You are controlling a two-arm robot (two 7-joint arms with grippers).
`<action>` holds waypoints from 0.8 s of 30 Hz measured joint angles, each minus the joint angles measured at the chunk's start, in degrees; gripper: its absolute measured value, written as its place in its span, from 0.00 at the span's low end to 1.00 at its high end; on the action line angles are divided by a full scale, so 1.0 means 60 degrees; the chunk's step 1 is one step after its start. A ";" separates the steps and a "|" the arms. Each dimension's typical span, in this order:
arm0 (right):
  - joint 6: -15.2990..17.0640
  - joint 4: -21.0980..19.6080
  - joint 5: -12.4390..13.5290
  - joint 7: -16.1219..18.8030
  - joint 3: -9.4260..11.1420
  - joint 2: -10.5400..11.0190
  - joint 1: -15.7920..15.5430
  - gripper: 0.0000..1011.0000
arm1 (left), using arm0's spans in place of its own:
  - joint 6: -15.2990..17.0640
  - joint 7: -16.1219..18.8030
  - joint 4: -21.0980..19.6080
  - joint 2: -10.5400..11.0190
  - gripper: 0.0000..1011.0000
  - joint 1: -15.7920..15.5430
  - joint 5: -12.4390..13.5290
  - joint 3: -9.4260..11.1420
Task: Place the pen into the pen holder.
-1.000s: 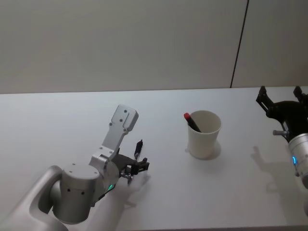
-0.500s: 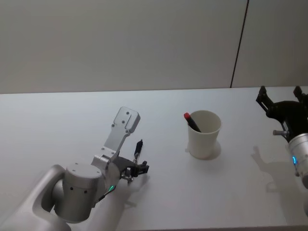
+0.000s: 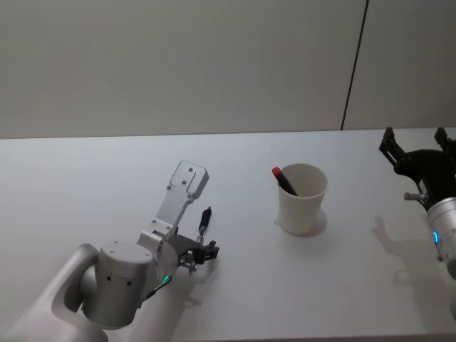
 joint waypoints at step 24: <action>0.0000 -0.0001 0.0000 0.0000 0.0000 0.0000 0.0000 0.99 | 0.0277 -0.0106 0.0396 -0.0166 0.22 -0.0113 0.0136 -0.0067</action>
